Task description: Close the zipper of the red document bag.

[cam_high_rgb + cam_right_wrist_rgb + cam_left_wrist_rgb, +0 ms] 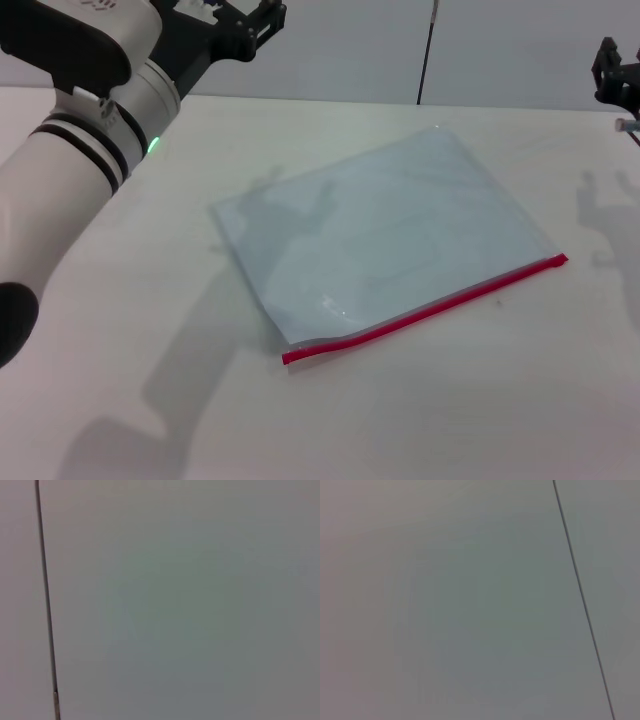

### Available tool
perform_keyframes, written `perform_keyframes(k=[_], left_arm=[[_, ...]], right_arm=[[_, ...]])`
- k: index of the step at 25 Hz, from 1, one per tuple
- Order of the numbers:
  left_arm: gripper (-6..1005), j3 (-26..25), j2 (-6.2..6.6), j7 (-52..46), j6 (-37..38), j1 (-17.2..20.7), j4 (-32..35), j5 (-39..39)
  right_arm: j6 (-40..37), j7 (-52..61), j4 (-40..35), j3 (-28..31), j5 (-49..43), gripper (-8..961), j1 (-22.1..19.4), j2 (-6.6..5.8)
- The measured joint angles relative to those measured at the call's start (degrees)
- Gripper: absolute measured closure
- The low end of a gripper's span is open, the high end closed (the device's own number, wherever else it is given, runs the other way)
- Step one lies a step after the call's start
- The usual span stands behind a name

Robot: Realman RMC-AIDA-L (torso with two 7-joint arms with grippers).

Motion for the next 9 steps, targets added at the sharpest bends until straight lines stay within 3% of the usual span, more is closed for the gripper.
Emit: perform_keyframes(k=[9], left_arm=[[167,0.00,-0.05,-0.21,0.00,0.05,0.07,0.00]], right_arm=[[0.35,-0.08,0.71,-0.46,0.00,527,0.06,0.08]])
